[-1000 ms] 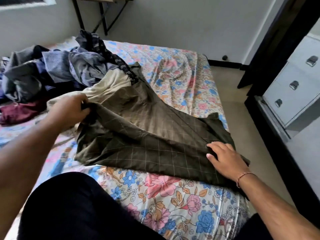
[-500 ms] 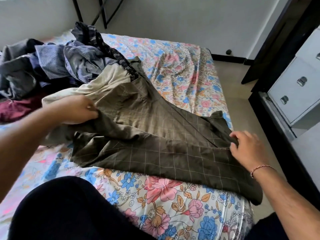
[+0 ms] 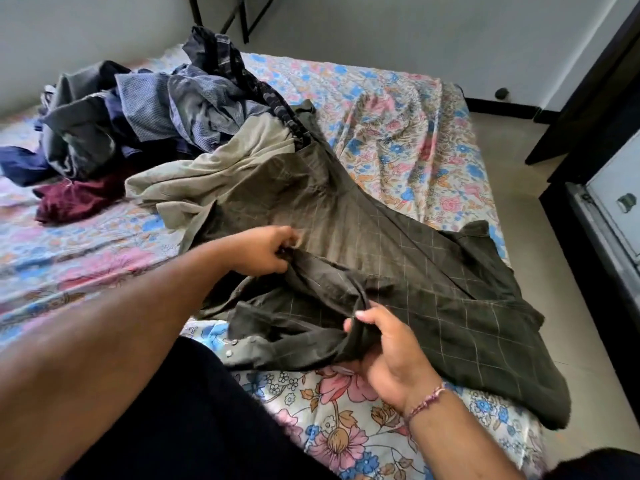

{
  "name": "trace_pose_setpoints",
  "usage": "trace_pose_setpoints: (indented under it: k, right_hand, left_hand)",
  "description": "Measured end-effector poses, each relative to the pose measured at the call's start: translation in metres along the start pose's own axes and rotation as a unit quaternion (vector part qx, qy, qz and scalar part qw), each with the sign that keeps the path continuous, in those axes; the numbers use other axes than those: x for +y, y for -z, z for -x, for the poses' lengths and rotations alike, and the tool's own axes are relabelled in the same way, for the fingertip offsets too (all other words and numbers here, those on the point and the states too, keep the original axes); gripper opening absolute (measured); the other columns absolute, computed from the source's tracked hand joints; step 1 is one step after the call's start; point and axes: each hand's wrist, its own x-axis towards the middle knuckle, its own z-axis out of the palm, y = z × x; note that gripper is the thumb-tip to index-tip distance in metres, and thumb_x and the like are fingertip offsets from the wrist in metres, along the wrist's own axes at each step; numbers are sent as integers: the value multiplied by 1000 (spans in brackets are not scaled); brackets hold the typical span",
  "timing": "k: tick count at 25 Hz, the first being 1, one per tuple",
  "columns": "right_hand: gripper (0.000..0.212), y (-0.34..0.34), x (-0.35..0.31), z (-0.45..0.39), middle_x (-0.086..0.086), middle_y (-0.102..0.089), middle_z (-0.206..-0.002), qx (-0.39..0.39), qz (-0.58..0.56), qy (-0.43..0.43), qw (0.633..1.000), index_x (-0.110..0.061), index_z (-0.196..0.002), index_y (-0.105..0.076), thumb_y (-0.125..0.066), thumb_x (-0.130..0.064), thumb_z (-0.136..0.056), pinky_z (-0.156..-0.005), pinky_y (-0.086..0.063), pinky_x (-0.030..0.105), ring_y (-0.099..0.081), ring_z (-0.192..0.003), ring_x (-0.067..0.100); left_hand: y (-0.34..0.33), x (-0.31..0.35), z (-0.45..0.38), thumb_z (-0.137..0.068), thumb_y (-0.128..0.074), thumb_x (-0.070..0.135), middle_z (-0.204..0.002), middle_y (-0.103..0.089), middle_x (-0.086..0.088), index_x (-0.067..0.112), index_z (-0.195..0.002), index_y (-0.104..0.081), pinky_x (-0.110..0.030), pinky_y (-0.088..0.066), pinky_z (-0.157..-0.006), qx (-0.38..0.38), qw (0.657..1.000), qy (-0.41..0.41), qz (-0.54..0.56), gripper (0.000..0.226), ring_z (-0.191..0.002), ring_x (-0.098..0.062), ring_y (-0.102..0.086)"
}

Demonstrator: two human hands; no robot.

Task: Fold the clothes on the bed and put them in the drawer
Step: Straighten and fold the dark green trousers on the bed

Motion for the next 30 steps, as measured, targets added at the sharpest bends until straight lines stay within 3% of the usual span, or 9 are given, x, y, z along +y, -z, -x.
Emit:
trace_pose_setpoints:
  k: [5,7,9,13,16,20,26,28,30]
  right_hand:
    - [34,47,-65,23,11,-71,-90,-18,207,12,978,-14,-126,-64,-67,-9,-92,-74,-57,36,-66,-78,21]
    - [32,77,-90,25,1,-74,-103,155,590,123,783,-26,-123,-63,-73,-24,-93,-75,-54,33,-68,-83,16]
    - [38,96,-95,35,-1,-63,-116,319,668,257,622,-28,-125,-59,-73,-34,-90,-72,-50,31,-63,-84,14]
    - [61,91,-27,61,-10,-46,-119,266,626,258,686,-36,-130,-45,-76,-57,-80,-73,-54,28,-53,-101,8]
    - [86,96,2,56,-7,-37,-137,265,691,208,639,-34,-145,-36,-86,-39,-75,-104,-49,39,-41,-127,15]
    - [64,114,-21,41,-5,-51,-125,300,712,230,592,-32,-130,-55,-80,-11,-75,-99,-51,40,-51,-115,23]
    - [57,126,-89,86,1,-75,-106,28,479,136,867,-24,-122,-66,-64,19,-85,-83,-61,27,-73,-98,19]
    - [50,141,-115,87,9,-74,-106,82,514,177,835,-28,-122,-66,-69,9,-88,-79,-59,26,-73,-88,22]
    - [37,160,-126,81,-1,-72,-106,273,612,217,709,-36,-113,-67,-71,-5,-92,-65,-52,24,-68,-77,20]
  left_hand:
    - [-17,-30,-13,-87,-77,27,-115,-58,4,23,-128,-65,-37,-49,-101,12,992,-88,-94,43,-115,-23,-60]
    - [-23,-32,-14,-86,-71,23,-106,-59,3,23,-114,-69,-37,-50,-98,45,988,-96,-116,27,-110,-26,-62]
    - [-26,-29,-13,-84,-68,28,-106,-63,2,23,-112,-68,-37,-52,-95,57,988,-96,-108,29,-107,-25,-63]
    - [-27,-18,-14,-91,-59,49,-106,-67,8,31,-111,-62,-39,-52,-88,108,989,-83,-66,27,-102,-18,-64]
    - [-39,-3,-19,-96,-55,50,-103,-65,11,35,-99,-58,-41,-48,-86,159,973,-83,-142,16,-102,-16,-64]
    - [-43,1,-26,-99,-58,31,-89,-68,2,27,-85,-59,-37,-50,-78,163,986,-24,-11,15,-92,-28,-66]
    - [-26,-3,-15,-90,-58,29,-65,-61,4,18,-69,-59,-35,-46,-67,256,963,40,73,24,-71,-26,-60]
    - [-29,3,-13,-94,-55,33,-72,-60,3,23,-76,-58,-35,-45,-69,228,971,47,47,21,-77,-29,-60]
    - [-34,8,-11,-98,-49,38,-82,-61,-1,26,-87,-58,-37,-46,-70,180,982,57,-24,19,-81,-32,-62]
